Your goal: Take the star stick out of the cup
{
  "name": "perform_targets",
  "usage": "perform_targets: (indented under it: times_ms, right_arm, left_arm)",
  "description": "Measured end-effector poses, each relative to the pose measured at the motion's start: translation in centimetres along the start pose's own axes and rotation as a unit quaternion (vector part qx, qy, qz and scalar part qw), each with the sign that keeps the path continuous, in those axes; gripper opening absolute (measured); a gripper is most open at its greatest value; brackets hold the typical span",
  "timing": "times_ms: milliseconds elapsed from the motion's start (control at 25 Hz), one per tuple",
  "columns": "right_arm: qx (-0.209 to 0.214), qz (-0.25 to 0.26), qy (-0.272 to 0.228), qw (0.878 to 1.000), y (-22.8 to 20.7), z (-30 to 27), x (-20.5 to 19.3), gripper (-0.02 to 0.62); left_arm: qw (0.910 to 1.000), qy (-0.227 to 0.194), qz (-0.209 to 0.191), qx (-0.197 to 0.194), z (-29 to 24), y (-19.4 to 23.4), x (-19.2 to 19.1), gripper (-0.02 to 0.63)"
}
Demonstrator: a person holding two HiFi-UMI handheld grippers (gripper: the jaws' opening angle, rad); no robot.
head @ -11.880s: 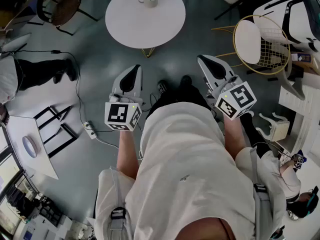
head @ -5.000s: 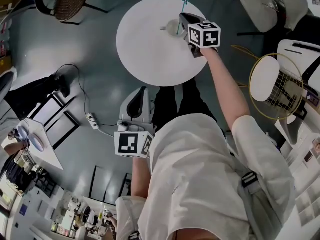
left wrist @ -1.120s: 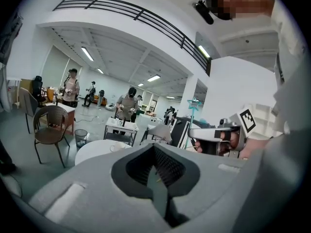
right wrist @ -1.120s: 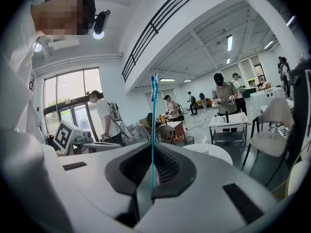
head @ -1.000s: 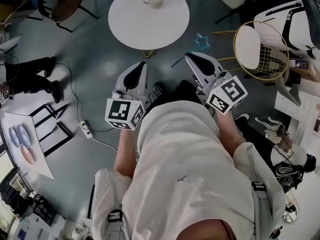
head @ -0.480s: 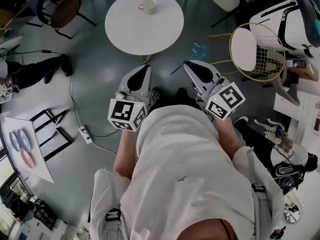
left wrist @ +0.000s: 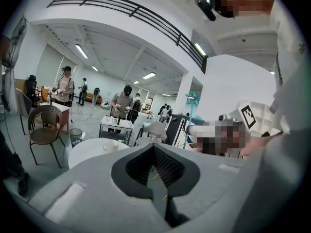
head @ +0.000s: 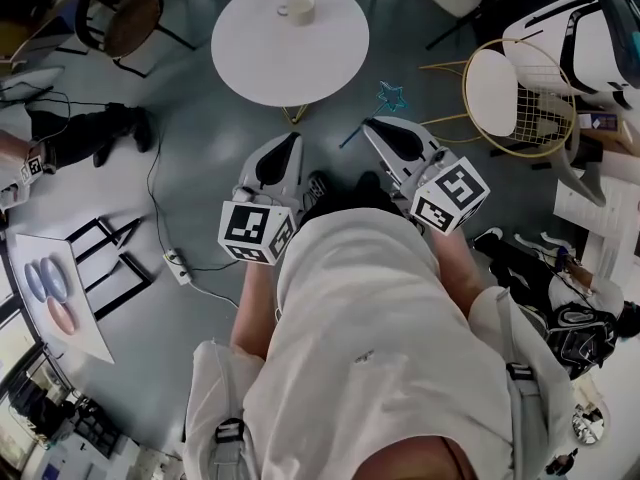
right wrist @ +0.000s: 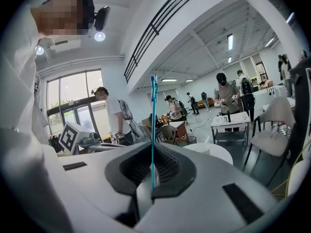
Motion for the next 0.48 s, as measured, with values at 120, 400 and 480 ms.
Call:
perform_targets:
  times_ms: [120,400,480]
  right_arm:
    - [-0.003,0.005,0.003,1.0,0.9,-0.3,0.0,0.02]
    - [-0.001,0.012,-0.002,1.0,1.3,-0.3,0.0,0.02]
    - [-0.001,0.013,-0.005,1.0,1.2,-0.3,0.2,0.02]
  left_arm:
    - [1.0,-0.001,-0.003,0.003,0.9,0.5,0.3,0.008]
    - [1.0,0.0,-0.002,0.006,1.6,0.6,0.2,0.008]
    - [1.0,0.0,0.0,0.007,1.6,0.5,0.2,0.008]
Point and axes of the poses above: the fingertips, and each gripper's own axes: z backward along the fingers, y to its left, x out of its top, the point moved 8 cm from there along z, backward along the fingers, and after that the axes turned 15 degrees about -y, right-handed, at the moved point
